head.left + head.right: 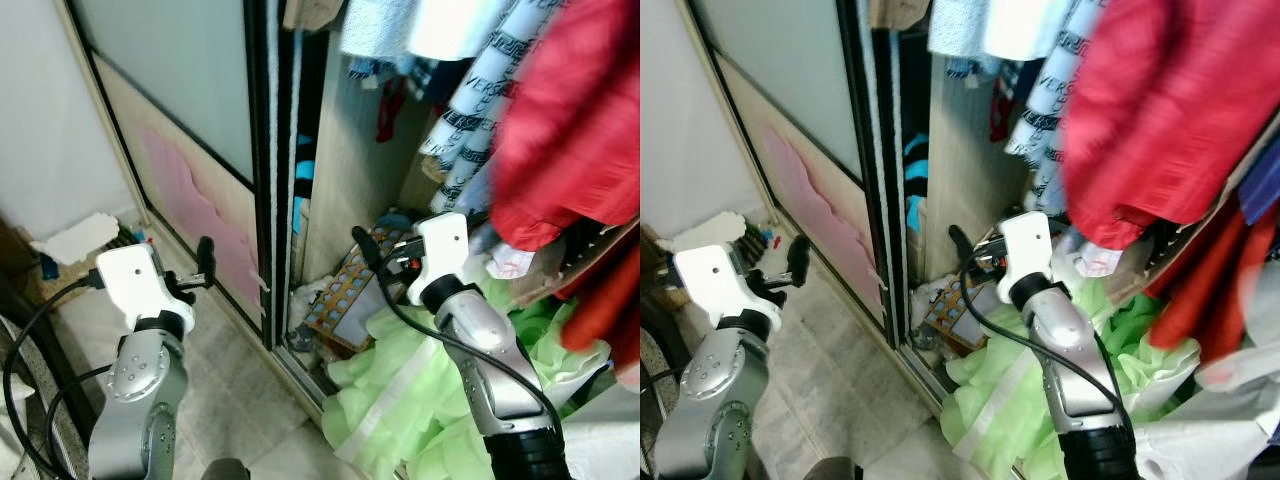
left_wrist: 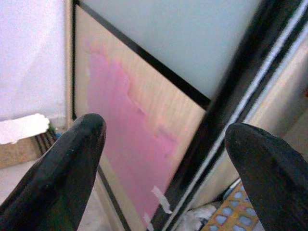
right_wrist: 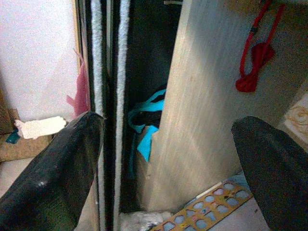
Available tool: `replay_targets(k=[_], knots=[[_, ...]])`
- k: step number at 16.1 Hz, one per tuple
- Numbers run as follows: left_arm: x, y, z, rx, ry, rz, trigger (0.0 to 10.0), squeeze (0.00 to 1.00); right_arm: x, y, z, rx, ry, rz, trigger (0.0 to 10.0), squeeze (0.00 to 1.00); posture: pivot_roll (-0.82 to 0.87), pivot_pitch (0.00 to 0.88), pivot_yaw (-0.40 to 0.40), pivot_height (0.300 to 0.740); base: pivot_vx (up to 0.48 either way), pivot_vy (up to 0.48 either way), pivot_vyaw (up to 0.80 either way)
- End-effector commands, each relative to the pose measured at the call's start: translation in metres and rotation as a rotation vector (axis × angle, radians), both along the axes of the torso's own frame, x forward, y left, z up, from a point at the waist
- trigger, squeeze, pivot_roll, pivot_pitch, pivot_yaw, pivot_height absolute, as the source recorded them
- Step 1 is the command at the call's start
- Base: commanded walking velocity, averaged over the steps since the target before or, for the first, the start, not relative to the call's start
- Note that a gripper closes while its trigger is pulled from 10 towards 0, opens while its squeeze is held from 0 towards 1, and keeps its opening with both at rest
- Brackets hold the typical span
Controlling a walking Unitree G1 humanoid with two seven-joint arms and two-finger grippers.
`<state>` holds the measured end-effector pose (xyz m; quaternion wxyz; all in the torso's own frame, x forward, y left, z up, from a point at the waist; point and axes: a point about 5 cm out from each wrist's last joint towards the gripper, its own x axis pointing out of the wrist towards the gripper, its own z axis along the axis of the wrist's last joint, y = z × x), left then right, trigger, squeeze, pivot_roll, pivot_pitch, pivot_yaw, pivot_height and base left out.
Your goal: Clean up the room
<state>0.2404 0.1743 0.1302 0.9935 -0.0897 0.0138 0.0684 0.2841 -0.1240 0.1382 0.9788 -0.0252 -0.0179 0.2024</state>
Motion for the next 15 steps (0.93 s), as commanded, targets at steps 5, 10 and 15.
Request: replay_targets(k=[5,10,15], knots=[[0.0024,0.0032,0.0047,0.086,0.0,-0.038,10.0,0.0,0.0008,0.0044,0.0053,0.027,-0.024,-0.026,10.0,0.0,0.1,0.027,-0.048,0.74,0.0,0.0,0.64],[0.0068,0.0029,0.0041,0.113,0.001,-0.041,10.0,0.0,0.0032,0.0032,0.0027,0.032,-0.023,-0.046,10.0,0.0,0.1,0.01,-0.027,0.74,0.0,0.0,0.8],[0.0075,-0.001,0.008,0.123,-0.016,-0.063,10.0,0.0,0.0027,0.0063,0.003,0.032,-0.033,-0.024,10.0,0.0,0.11,0.0,-0.026,0.74,0.0,0.0,0.8]])
